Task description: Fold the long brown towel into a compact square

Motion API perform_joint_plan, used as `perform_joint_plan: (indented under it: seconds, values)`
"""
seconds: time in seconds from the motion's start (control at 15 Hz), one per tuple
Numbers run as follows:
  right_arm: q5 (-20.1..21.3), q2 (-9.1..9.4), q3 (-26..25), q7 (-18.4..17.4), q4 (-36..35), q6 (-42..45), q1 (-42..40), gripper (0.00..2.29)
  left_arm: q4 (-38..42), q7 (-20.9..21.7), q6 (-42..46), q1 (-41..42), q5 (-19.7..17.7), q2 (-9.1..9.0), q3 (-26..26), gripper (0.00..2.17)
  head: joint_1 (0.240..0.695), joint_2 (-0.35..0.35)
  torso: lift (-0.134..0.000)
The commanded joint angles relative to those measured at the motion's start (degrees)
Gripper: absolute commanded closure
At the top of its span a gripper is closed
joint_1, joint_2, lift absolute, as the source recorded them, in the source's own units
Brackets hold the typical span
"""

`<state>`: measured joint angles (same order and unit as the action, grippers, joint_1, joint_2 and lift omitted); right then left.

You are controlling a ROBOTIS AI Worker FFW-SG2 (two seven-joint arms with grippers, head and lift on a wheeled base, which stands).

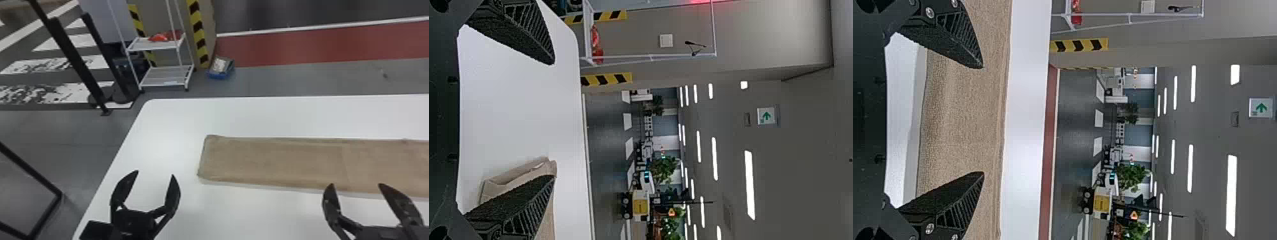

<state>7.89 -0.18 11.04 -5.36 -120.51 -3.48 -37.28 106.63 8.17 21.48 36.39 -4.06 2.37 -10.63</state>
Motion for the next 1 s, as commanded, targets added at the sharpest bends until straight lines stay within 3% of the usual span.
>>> perform_joint_plan:
  seconds: [0.0,0.8,0.93]
  values:
    - [0.02,0.23,0.04,0.0,0.1,0.0,0.11,0.13,-0.1,0.0,0.0,-0.09,0.02,0.0,0.08,0.06,0.695,0.236,-0.117]
    - [0.02,0.23,0.12,0.0,0.1,0.0,0.11,0.13,0.42,-0.17,0.35,-0.36,-0.59,-0.09,0.34,0.07,0.695,0.236,-0.117]
    - [0.02,0.23,0.3,0.0,0.1,-0.18,0.11,0.13,3.06,0.97,-3.69,-1.32,-0.77,-0.18,0.34,0.08,0.695,0.233,-0.117]
